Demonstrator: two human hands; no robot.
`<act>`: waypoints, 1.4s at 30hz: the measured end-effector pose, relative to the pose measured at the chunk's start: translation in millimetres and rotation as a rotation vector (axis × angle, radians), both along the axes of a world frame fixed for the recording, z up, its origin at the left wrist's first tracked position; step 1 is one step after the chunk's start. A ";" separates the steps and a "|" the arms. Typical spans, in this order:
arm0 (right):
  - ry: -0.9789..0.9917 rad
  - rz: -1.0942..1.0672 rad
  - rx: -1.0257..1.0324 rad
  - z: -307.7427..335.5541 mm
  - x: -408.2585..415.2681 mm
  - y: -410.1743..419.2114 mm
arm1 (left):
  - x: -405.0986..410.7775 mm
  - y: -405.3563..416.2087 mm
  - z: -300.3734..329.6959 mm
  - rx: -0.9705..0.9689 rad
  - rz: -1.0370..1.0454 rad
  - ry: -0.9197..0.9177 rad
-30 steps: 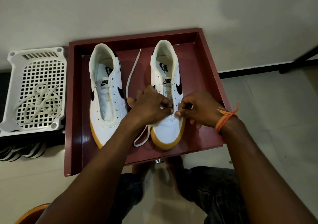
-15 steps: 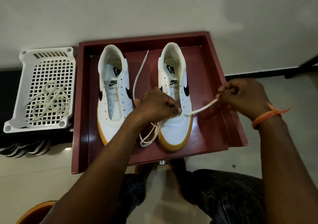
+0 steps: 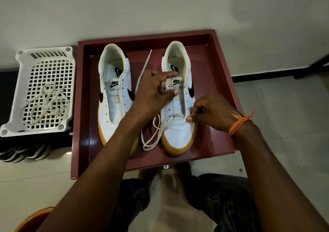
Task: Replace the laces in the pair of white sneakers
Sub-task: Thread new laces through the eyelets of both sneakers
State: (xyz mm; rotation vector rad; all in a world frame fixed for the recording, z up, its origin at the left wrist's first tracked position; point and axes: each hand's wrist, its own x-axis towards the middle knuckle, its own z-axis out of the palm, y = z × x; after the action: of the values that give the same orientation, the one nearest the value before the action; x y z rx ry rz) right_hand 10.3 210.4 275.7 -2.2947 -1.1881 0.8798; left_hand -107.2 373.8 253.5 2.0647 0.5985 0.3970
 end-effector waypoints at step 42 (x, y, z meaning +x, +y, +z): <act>-0.222 -0.449 0.149 15.3 42.9 -38.8 | 0.1 2.0 -13.9 -0.152 -0.070 0.046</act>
State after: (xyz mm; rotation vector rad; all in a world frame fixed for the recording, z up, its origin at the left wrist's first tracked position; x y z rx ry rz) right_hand 53.2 171.6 291.0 -2.4358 -0.7357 0.3690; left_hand -107.0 375.8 239.6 1.9474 0.5644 0.2564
